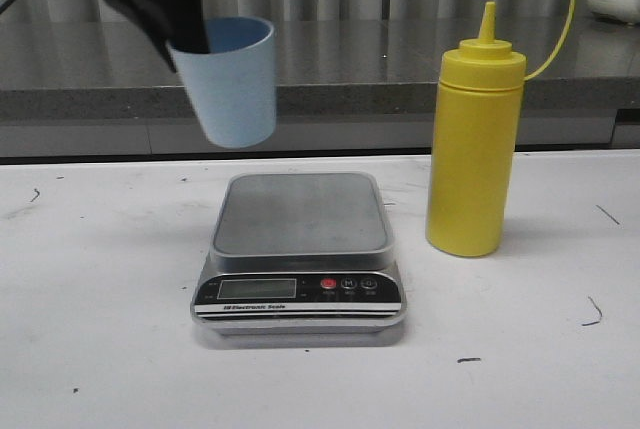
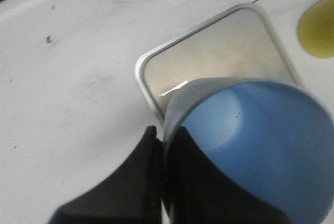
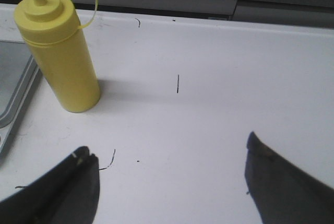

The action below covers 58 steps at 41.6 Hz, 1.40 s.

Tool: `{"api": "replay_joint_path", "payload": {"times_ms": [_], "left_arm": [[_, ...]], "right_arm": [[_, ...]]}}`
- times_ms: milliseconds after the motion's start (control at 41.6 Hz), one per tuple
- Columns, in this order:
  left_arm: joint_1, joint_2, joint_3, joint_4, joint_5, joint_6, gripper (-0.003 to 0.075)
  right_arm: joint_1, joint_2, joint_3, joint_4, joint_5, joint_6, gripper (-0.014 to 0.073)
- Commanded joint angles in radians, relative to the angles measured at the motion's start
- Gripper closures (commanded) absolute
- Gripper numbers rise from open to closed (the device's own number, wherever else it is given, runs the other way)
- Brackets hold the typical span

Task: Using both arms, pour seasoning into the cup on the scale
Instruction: 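Lift the blue cup with the left gripper and lower it onto the scale, then open the left gripper and raise it away from the cup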

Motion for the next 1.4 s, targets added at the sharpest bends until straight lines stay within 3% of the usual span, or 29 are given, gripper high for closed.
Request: {"api": "replay_joint_path", "payload": {"times_ms": [0, 241, 794, 987, 1227, 1372], "left_arm": [[-0.038, -0.010, -0.093, -0.001, -0.009, -0.004, 0.0740], [-0.072, 0.095, -0.192, -0.001, 0.009, -0.013, 0.0741], [-0.072, 0.185, -0.192, 0.007, 0.044, -0.013, 0.0736], [-0.072, 0.187, -0.192, 0.007, 0.050, -0.013, 0.0612], [-0.072, 0.187, -0.192, 0.007, 0.050, -0.013, 0.0360], [-0.072, 0.152, -0.193, 0.007, 0.056, -0.013, 0.0330]], "right_arm": [[-0.006, 0.010, -0.028, -0.008, -0.065, -0.008, 0.0004], [-0.006, 0.010, -0.028, -0.008, -0.065, -0.008, 0.0004], [-0.006, 0.010, -0.028, -0.008, -0.065, -0.008, 0.0004], [-0.006, 0.010, -0.028, -0.008, -0.065, -0.008, 0.0004], [-0.006, 0.010, -0.028, -0.008, -0.065, -0.008, 0.0004], [-0.006, 0.010, -0.028, -0.008, -0.065, -0.008, 0.0004]]}}
